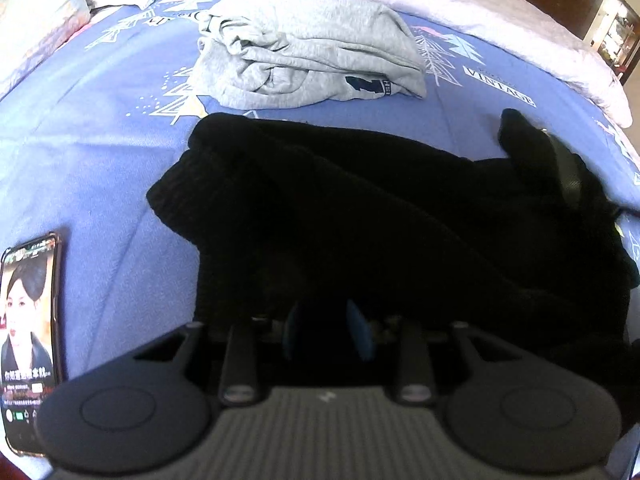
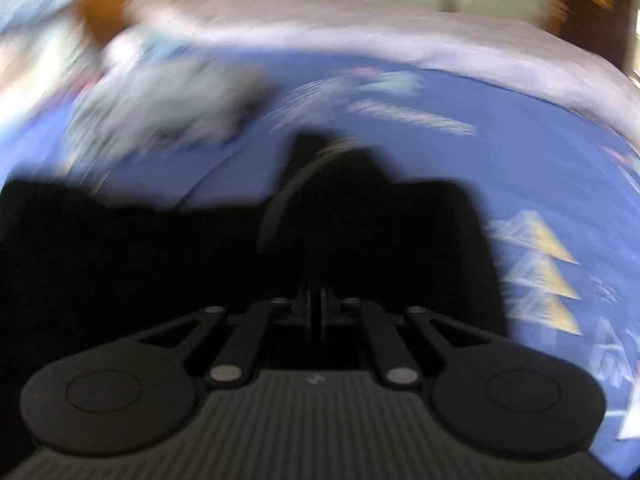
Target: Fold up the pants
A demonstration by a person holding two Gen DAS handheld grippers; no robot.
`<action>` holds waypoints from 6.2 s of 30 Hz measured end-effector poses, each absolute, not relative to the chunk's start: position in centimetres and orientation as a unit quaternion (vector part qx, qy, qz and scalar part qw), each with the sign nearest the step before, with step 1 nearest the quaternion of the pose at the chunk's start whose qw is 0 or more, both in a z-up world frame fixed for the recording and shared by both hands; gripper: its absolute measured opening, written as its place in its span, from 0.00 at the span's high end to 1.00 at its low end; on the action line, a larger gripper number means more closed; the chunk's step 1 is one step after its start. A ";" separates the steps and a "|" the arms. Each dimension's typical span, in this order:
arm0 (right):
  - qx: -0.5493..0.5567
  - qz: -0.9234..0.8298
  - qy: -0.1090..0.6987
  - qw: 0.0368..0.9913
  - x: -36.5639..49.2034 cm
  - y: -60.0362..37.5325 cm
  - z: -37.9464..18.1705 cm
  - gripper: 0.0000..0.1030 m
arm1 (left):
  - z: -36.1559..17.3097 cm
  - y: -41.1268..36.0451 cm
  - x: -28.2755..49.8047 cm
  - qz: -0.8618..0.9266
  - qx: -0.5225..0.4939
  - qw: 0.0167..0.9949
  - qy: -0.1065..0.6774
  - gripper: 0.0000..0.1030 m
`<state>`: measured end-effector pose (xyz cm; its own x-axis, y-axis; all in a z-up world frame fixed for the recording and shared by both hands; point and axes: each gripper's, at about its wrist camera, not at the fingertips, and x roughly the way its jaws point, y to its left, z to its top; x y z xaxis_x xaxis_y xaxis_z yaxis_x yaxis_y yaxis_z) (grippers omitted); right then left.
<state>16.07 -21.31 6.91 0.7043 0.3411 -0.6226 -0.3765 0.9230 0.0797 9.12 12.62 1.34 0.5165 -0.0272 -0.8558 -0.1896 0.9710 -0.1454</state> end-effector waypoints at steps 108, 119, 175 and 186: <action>0.446 -0.206 0.161 0.856 -4.0 -59.8 8.7 0.92 | 7.6 22.9 -2.9 0.060 -0.253 0.822 0.506 0.80; 0.439 -0.279 0.182 0.834 -11.4 -57.7 5.8 0.63 | 7.0 23.0 -4.2 0.063 -0.244 0.818 0.517 0.49; 0.275 0.284 0.465 0.792 6.2 -15.3 -0.7 0.97 | 2.9 18.0 2.3 -0.079 -0.409 0.771 0.482 0.37; 0.270 0.276 0.468 0.795 5.8 -15.8 -0.3 0.97 | 1.9 16.5 3.0 -0.076 -0.412 0.759 0.499 0.86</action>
<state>5.81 -15.76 -0.26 0.4087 0.6920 -0.5950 -0.1862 0.7015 0.6879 3.02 16.54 1.88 0.4902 -0.5267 -0.6945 -0.2953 0.6493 -0.7008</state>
